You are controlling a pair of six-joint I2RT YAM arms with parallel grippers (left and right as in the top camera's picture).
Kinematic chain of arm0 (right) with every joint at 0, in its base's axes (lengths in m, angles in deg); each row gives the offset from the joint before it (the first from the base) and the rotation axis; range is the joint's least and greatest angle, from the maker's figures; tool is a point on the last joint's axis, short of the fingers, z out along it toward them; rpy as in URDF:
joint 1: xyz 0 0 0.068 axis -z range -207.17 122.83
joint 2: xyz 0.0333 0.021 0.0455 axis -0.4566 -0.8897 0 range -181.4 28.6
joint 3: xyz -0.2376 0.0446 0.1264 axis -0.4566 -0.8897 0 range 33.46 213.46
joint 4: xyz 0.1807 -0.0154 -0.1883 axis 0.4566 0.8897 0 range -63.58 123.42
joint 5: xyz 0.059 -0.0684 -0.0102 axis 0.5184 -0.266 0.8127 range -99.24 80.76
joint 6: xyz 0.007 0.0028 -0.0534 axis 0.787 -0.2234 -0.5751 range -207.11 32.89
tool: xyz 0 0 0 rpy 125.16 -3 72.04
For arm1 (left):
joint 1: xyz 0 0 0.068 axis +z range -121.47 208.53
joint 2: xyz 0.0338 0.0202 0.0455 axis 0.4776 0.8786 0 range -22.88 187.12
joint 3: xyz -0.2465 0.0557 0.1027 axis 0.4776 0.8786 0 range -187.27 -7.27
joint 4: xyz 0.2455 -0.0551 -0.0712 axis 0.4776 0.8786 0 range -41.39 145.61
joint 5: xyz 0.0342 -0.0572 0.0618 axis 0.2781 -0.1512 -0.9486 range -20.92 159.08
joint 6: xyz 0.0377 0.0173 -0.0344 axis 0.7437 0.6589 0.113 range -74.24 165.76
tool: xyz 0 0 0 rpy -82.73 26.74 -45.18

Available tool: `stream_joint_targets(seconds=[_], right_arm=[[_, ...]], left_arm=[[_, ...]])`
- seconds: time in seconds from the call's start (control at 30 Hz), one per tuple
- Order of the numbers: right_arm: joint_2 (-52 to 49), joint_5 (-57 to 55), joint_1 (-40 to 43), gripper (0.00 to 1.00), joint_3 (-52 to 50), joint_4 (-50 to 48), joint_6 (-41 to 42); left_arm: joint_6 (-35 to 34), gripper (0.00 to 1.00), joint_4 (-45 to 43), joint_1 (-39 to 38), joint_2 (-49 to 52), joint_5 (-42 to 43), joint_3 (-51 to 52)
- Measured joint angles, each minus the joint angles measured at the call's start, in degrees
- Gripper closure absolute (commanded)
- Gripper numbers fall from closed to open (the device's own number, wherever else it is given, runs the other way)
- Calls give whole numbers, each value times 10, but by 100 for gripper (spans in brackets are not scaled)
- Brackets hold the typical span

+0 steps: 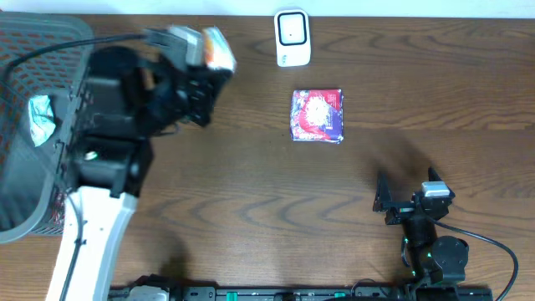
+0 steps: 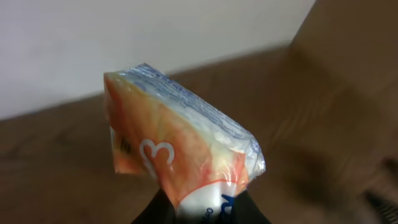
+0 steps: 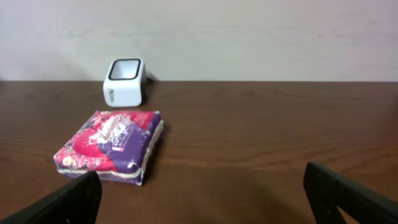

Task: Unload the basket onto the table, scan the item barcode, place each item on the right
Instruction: 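Carry the tissue pack to the scanner and release it beside the purple pack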

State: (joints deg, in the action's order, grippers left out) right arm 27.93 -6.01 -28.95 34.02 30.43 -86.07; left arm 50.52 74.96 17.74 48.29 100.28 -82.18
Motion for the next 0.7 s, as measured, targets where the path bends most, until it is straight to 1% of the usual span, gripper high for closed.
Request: stream_joint_targets(seconds=[0.1,0.27,0.5,0.7], right_arm=[[0,0,0,1,0,0,0],[0,0,0,1,0,0,0],[0,0,0,1,0,0,0],[0,0,0,1,0,0,0]], left_arm=[[47,93,26,-51,38,-73,0],[88,92,27,-99,112,-145,0],[146,92,9,-140,234,-176,0],[198,93,-32,-147,322,-182,0]])
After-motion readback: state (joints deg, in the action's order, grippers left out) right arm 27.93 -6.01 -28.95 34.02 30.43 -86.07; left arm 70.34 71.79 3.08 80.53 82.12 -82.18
